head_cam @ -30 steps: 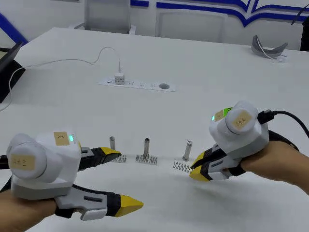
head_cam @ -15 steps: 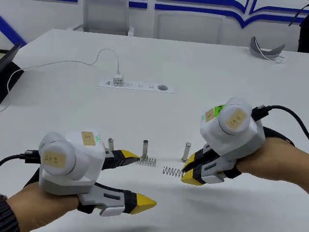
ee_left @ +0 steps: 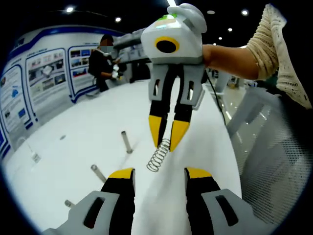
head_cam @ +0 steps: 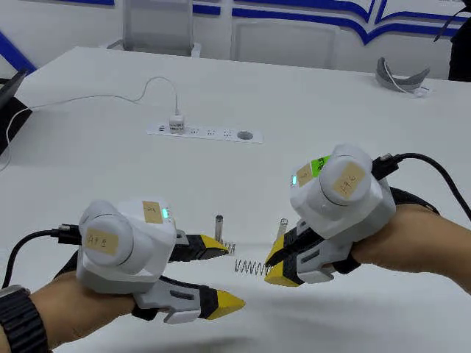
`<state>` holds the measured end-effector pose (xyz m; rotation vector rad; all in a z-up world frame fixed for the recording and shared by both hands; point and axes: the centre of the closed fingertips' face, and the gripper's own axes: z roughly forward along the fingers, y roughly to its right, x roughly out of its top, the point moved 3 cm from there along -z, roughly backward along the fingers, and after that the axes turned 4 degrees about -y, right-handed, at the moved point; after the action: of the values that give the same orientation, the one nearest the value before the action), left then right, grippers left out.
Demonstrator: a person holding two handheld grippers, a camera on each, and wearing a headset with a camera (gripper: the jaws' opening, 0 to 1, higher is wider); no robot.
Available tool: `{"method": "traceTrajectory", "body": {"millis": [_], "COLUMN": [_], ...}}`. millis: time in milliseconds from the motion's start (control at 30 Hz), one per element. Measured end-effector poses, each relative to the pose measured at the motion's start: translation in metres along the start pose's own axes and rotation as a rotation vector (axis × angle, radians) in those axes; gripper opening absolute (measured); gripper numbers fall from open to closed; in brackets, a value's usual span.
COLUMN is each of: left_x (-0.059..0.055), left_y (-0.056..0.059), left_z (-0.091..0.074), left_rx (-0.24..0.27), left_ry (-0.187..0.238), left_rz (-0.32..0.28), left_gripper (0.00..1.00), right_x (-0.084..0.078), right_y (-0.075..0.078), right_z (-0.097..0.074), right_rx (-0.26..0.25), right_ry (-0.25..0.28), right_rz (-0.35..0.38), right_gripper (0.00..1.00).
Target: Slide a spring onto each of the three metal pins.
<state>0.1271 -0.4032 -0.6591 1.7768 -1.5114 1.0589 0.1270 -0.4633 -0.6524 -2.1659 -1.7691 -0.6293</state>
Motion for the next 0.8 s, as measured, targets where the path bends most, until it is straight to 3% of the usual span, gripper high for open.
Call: {"method": "traceTrajectory", "body": {"millis": [567,800], "left_x": [0.005,0.003], "left_y": [0.006,0.007], "left_z": [0.009,0.011], "left_rx": [-0.017,-0.017], "left_ry": [-0.009,-0.020], "left_rz": [0.092,0.112], "left_gripper": [0.15,0.13], "right_x": [0.002,0.002], "right_y": [-0.008,-0.011], "right_z": [0.001,-0.003], "right_rx": [0.029,0.032], "right_ry": [-0.028,-0.029], "right_rz": [-0.040,-0.045], "right_gripper": [0.12,0.12]}}
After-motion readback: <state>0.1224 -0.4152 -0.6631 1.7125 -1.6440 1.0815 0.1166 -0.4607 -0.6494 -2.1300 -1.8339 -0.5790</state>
